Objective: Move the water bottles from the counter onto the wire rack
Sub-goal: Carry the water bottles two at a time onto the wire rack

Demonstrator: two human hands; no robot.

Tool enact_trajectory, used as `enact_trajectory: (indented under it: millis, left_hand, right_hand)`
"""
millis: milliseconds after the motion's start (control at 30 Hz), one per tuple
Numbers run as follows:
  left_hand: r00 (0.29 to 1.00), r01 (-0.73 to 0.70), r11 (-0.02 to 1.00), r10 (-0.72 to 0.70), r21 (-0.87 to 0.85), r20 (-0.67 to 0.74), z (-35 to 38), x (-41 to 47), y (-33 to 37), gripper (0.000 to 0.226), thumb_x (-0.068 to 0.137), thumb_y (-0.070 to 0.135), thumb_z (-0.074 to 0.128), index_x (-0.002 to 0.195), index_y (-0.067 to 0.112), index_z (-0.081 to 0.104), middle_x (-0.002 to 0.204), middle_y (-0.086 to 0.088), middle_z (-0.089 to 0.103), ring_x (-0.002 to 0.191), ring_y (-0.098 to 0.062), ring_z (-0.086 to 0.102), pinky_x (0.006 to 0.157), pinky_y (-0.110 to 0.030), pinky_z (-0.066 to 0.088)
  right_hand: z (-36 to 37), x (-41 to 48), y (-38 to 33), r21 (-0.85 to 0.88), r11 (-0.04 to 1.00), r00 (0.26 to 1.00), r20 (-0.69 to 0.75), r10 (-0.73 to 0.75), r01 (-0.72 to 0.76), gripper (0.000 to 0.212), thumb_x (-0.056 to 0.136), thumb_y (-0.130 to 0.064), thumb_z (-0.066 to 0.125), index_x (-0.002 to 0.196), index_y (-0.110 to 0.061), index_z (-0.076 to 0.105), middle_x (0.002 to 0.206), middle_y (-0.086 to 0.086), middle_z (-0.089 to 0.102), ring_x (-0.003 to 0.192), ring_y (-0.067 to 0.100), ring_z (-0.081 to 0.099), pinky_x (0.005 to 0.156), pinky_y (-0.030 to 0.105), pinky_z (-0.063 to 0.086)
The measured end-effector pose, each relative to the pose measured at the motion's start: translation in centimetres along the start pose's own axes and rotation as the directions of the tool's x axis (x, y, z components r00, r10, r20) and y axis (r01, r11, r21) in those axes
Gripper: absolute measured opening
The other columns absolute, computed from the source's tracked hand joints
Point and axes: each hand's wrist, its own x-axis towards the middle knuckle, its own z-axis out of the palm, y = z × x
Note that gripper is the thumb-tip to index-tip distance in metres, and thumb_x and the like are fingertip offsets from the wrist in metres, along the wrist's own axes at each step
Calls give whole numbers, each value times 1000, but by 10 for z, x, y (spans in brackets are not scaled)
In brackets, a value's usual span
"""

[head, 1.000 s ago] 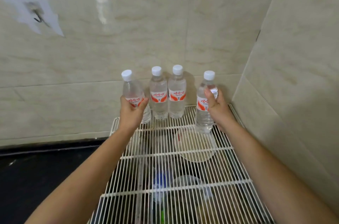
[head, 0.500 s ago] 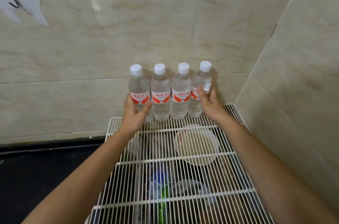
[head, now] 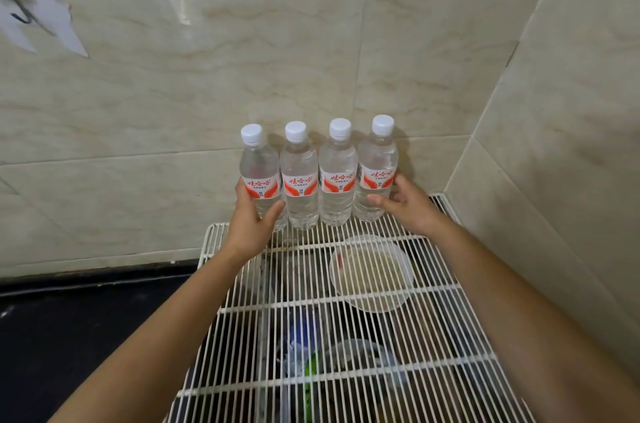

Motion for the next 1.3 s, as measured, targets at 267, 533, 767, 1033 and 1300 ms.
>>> enact_trajectory:
  millis: [267, 533, 767, 1033, 1300]
  left_hand:
    - [999, 34, 999, -34, 4, -13, 6, 4, 1, 82, 94, 14, 67, 154, 23, 12, 152, -4, 44, 139, -22, 43, 111, -41, 38]
    - [990, -100, 985, 113, 140, -83, -9, -17, 16, 92, 95, 30, 66, 160, 21, 1, 165, -5, 24, 151, -23, 26, 122, -47, 26]
    - [893, -176, 710, 407, 682, -193, -54, -101, 18, 66, 104, 50, 35, 159, 17, 20, 167, -16, 14, 155, -32, 10, 123, -52, 16]
    - [872, 147, 506, 340, 850, -353, -143, -222, -31, 65, 101, 48, 41, 153, 10, 38, 162, -25, 25, 151, -42, 21, 116, -64, 26]
    - [772, 377, 466, 319, 800, -550, -291, -340, -91, 66, 101, 47, 42, 154, 9, 37, 162, -26, 24, 151, -43, 22, 115, -61, 24]
  right_hand:
    - [7, 1, 0, -56, 998, 999, 20, -25, 26, 73, 93, -43, 65, 155, -30, 27, 155, -5, 46, 139, 20, 48, 114, 51, 40]
    - [17, -19, 1, -333, 938, 955, -232, -186, 101, 95, 92, -62, 57, 160, -29, -1, 168, 5, 18, 152, 27, 26, 119, 54, 31]
    - [55, -55, -14, -711, 653, 756, -270, -596, 261, 83, 100, -63, 35, 162, -23, -2, 167, 20, -13, 155, 33, -11, 125, 51, -3]
    - [182, -89, -55, -660, 507, 699, 41, -714, 555, 85, 97, -68, 36, 162, -25, 3, 168, 20, -11, 155, 38, -12, 124, 55, -6]
    - [330, -165, -148, -554, 424, 585, 146, -798, 717, 90, 95, -67, 42, 162, -20, 5, 167, 22, -8, 155, 40, -9, 124, 57, -1]
